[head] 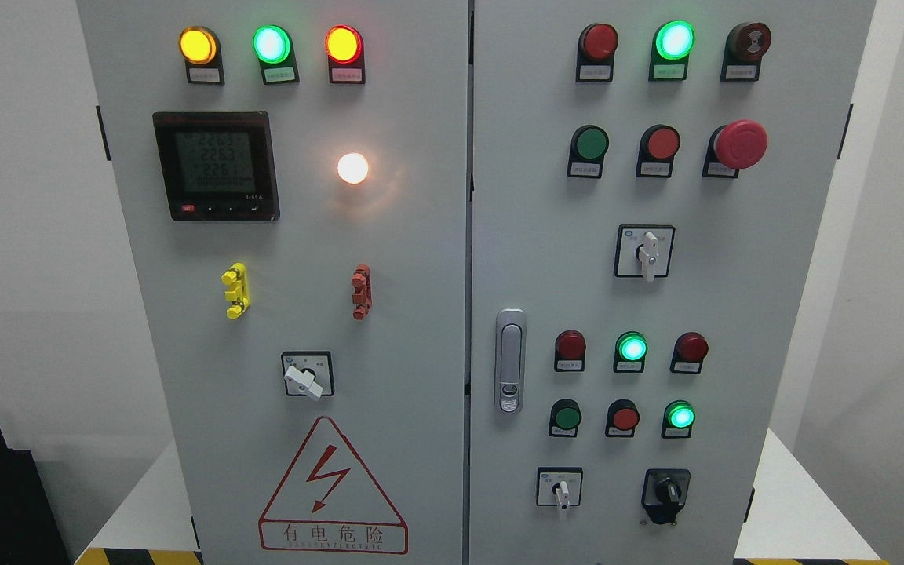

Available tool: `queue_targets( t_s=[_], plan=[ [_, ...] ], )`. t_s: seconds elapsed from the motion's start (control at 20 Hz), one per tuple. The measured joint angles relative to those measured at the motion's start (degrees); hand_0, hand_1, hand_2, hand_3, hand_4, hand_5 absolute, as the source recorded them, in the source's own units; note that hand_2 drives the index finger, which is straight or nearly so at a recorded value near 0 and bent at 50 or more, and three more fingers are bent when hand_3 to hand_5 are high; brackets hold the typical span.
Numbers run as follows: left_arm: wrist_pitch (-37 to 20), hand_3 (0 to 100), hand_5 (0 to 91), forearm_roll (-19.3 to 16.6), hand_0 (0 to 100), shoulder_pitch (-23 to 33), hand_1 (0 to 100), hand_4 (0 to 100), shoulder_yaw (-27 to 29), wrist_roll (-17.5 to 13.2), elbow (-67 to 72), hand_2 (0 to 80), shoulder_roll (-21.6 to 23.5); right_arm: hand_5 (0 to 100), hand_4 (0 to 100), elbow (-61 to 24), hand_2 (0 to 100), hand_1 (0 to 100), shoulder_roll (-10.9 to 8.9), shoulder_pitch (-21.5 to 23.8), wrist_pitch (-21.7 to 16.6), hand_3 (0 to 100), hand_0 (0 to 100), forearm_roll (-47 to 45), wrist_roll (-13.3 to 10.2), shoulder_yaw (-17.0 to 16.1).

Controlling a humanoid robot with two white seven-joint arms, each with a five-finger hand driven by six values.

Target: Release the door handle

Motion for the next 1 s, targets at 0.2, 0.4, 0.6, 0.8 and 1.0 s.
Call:
queue_targets(
  t_s=[0.2, 0.4, 0.6, 0.8, 1.0],
  plan=[
    [0.0, 0, 0.0, 0.0, 12, 0.0, 39, 0, 0.0, 0.0, 0.0, 0.0, 0.0, 15, 14, 0.0, 0, 3, -0.01, 0.0, 0.0, 13, 36, 0.0, -0.2, 0.0],
    [0.0, 0, 0.0, 0.0, 12, 0.0, 39, 0, 0.0, 0.0, 0.0, 0.0, 0.0, 15, 14, 0.0, 0, 4, -0.02, 0.0, 0.0, 13, 36, 0.0, -0.3, 0.1],
    [0.0, 0, 0.0, 0.0, 12, 0.0, 39, 0, 0.0, 0.0, 0.0, 0.0, 0.0, 15, 14, -0.1, 0, 4, -0.03, 0.0, 0.0, 13, 37, 0.0, -0.3, 0.1],
    [0.0, 0, 0.0, 0.0, 12, 0.0, 39, 0, 0.0, 0.0, 0.0, 0.0, 0.0, 15, 14, -0.1, 0, 4, -0.04, 0.0, 0.0, 13, 37, 0.0, -0.3, 0.2],
    [0.2, 0, 0.0, 0.0, 12, 0.0, 39, 0, 0.0, 0.0, 0.0, 0.0, 0.0, 16, 15, -0.1, 0, 4, -0.11, 0.0, -0.1, 13, 37, 0.0, -0.3, 0.4]
  ],
)
